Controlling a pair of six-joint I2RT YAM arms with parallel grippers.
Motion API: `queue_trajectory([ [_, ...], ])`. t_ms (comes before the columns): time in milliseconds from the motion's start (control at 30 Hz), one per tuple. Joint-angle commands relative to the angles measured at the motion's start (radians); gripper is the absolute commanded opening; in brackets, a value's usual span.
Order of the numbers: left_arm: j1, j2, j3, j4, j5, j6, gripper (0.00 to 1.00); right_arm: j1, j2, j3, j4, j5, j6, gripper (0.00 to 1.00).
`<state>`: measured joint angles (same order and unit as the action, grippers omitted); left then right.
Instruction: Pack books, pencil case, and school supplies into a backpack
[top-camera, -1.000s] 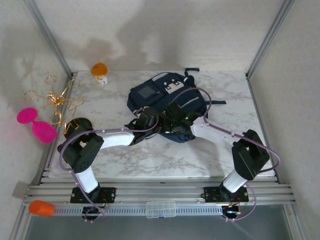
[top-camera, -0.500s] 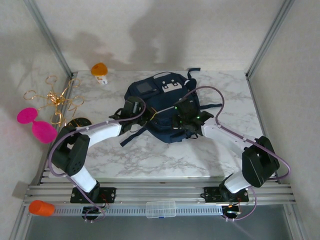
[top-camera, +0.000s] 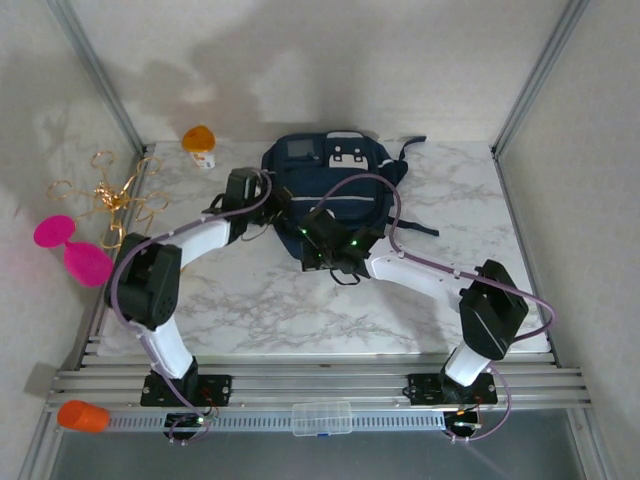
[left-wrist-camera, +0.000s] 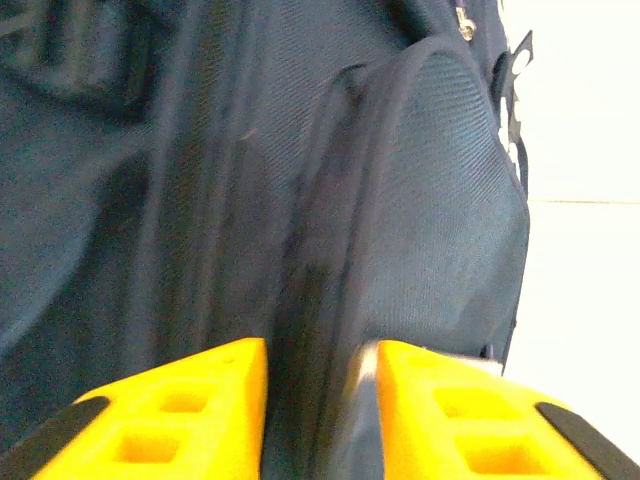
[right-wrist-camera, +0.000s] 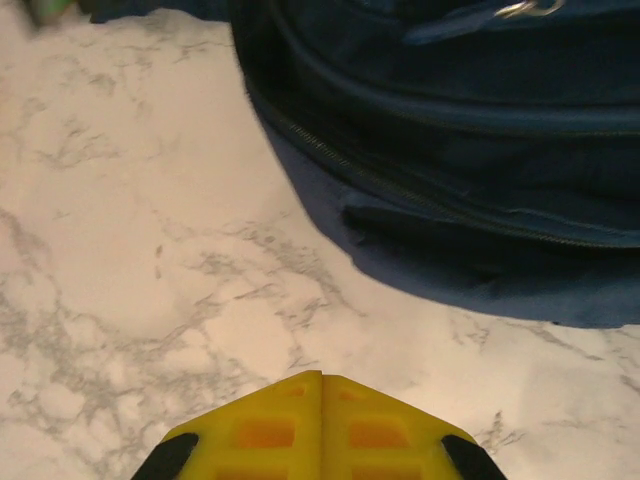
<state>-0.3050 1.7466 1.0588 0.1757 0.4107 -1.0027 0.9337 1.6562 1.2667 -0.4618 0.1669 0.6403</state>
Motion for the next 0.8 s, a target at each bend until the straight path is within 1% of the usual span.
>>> queue_trajectory([
  [0,-0.013,-0.137,-0.134,0.121,-0.014,-0.073,0.38,-0.024,0.009,0.014,-0.017,0.044,0.0,0.0],
  [100,-0.04,-0.179,-0.141,0.046,-0.065,-0.056,0.47,-0.072,-0.03,-0.016,0.015,0.041,-0.018,0.0],
  [200,-0.066,-0.192,-0.129,0.03,-0.122,-0.066,0.51,-0.137,-0.034,-0.011,0.022,0.026,-0.067,0.01],
  [233,-0.069,-0.185,-0.119,0.023,-0.128,-0.078,0.52,-0.157,-0.027,0.0,0.014,0.017,-0.077,0.04],
  [300,-0.076,-0.152,-0.091,0.027,-0.125,-0.103,0.54,-0.179,-0.012,0.015,0.025,-0.01,-0.101,0.22],
  [333,-0.081,-0.134,-0.078,0.026,-0.131,-0.11,0.55,-0.181,0.0,0.022,0.032,-0.015,-0.106,0.25],
  [400,-0.094,-0.088,-0.039,0.019,-0.146,-0.114,0.55,-0.181,0.039,0.06,0.032,-0.029,-0.098,0.36],
  [467,-0.098,-0.053,-0.015,0.002,-0.171,-0.128,0.55,-0.181,0.076,0.099,0.031,-0.05,-0.073,0.41],
  [533,-0.098,-0.035,-0.018,0.02,-0.2,-0.16,0.53,-0.181,0.11,0.118,0.034,-0.046,-0.004,0.46],
  [600,-0.099,-0.019,-0.022,0.065,-0.203,-0.181,0.52,-0.177,0.146,0.14,0.051,-0.042,0.048,0.47],
  [700,-0.1,0.01,0.012,0.034,-0.231,-0.187,0.48,-0.169,0.208,0.198,0.016,0.015,0.1,0.47],
  [767,-0.1,0.031,0.031,0.038,-0.229,-0.197,0.44,-0.169,0.245,0.237,0.003,0.018,0.111,0.45],
])
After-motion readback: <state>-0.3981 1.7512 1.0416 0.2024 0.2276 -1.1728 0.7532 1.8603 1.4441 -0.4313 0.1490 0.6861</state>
